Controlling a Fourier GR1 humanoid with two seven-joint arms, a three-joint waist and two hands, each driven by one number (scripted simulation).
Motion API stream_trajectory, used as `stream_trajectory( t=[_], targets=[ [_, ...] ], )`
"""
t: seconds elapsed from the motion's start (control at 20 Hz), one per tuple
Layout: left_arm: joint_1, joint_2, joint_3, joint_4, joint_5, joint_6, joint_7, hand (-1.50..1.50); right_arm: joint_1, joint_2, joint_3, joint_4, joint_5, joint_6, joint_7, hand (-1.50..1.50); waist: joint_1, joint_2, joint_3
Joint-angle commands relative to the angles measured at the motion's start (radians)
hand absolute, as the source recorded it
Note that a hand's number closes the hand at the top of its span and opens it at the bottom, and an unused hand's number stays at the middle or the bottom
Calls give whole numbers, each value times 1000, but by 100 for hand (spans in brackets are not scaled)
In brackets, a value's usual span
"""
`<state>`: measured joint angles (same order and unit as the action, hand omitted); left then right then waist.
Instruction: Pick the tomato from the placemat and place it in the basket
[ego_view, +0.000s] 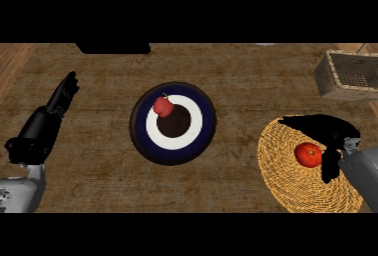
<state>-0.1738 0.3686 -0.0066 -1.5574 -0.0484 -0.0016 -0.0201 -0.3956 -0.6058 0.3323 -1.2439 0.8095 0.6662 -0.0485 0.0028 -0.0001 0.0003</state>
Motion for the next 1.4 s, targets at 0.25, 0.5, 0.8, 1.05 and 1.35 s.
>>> stream_trajectory(
  t=[0.25,0.5,0.8,1.05,1.35],
  targets=[
    [-22,-5,78,44,-11,-76,-29,0,74,67,-51,13,108,-36,-35,-150,-2,0,0],
    [-2,-68,34,-22,-72,-41,25,0,31,25,-96,84,145,3,-116,-150,-1,0,0],
    [-34,-81,54,-35,-70,-73,62,0,30,103,-112,207,220,-117,-145,-150,0,1,0],
    [-37,-130,30,5,-123,-37,14,0,8,97,-147,277,230,-105,-185,150,0,1,0],
    [-39,-80,98,7,-90,-96,28,0,45,174,-107,252,291,-172,-174,150,-2,0,0]
  ],
)
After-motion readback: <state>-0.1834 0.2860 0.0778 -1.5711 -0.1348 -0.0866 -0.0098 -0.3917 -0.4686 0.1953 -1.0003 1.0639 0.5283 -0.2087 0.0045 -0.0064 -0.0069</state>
